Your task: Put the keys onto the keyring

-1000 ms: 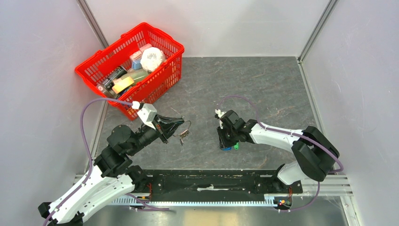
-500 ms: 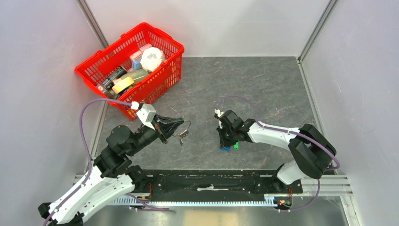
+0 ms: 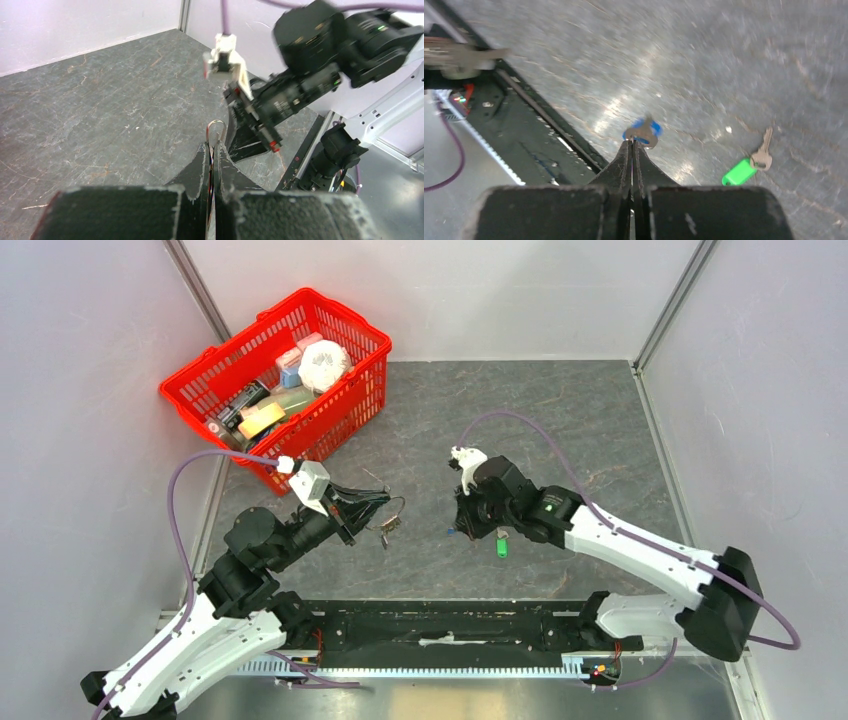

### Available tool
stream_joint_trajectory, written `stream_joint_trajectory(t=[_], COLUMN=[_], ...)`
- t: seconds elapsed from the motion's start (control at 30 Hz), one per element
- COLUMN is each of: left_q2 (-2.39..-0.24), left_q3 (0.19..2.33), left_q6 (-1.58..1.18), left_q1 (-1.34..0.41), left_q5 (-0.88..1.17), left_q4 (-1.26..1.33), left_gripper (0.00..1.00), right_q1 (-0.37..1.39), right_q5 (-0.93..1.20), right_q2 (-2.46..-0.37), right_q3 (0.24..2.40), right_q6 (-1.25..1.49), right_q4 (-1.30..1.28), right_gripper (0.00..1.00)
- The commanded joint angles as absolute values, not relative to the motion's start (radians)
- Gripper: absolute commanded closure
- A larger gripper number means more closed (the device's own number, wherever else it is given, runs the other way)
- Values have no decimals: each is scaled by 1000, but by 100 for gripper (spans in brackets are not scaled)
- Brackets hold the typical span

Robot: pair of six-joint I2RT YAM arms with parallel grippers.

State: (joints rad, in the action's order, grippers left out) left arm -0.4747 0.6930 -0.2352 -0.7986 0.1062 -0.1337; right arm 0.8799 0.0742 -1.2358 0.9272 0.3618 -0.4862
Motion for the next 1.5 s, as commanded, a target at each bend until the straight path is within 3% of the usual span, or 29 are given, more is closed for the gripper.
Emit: stream_joint_trajectory(t=[0.0,0.4,0.67,1.47], left_q2=[-465,-474,-481,-486], left_q3=[713,723,735,747], left_q6=[-245,-250,-256,-278], left_q1=[-798,-798,-798,-798], left_q5=[100,57,41,31], left_q4=[-110,-130,-151,-183], left_gripper=[98,98,98,98], right_q1=[957,1066,1165,1356], right_q5=[44,87,-5,-280], right_q2=[-1180,-1155,-1205,-1305], right_q3=[1070,1296,1385,1354], right_q6=[264,46,-171,-737], right_q4=[-541,-578,-583,-340], right_gripper=[100,100,100,100])
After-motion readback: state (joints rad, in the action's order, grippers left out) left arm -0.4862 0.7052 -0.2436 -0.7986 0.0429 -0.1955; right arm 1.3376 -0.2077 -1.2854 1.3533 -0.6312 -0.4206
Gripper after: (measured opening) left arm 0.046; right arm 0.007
